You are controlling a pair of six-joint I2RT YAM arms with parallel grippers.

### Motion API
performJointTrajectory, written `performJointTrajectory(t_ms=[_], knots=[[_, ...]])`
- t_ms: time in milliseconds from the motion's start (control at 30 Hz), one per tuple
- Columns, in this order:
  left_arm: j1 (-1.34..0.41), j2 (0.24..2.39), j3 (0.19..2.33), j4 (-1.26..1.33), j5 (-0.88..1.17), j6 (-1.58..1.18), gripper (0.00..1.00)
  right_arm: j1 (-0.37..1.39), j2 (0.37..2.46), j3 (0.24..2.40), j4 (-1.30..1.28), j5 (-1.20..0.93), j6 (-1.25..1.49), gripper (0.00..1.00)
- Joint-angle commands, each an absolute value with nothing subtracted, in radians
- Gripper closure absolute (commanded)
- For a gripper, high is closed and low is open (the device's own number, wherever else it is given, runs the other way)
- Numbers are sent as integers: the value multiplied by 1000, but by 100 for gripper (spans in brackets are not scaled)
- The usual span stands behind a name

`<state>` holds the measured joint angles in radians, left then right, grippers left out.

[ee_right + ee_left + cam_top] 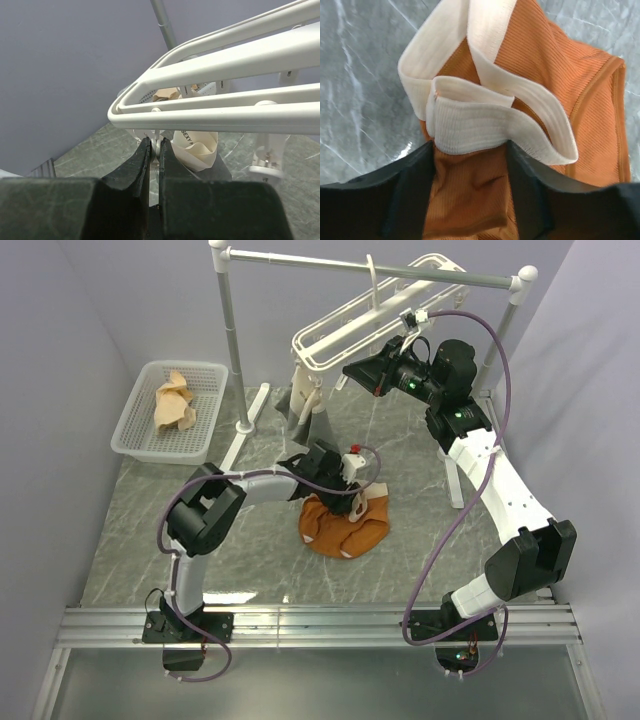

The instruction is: Clip the underwear to the hanger

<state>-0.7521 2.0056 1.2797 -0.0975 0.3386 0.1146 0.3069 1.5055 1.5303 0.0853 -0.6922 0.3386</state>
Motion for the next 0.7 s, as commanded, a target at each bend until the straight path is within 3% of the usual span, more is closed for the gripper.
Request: performJointTrajectory(t_ms=[0, 33, 67, 133, 233, 467, 667], knots=[[-753, 2026, 1310, -110, 335, 118, 40, 307, 1476, 1514, 66, -727, 328, 100], [-755, 2025, 1307, -112, 327, 124, 45, 305, 1474, 1514, 67, -727, 328, 100], [-753, 2016, 1302, -106, 312, 124, 60, 304, 1474, 1513, 69, -727, 330, 100], [-750, 1987, 1281, -75, 301, 124, 80, 304, 1473, 1511, 69, -727, 328, 100], [-749, 1889, 1221, -6, 302, 141, 99, 302, 1468, 1508, 69, -727, 327, 100], [-750, 1599, 1056, 181, 334, 222, 99, 299, 1463, 1502, 80, -729, 333, 100], [-750, 1500, 1045, 227, 345, 229, 99, 295, 1457, 1496, 92, -736, 337, 100]])
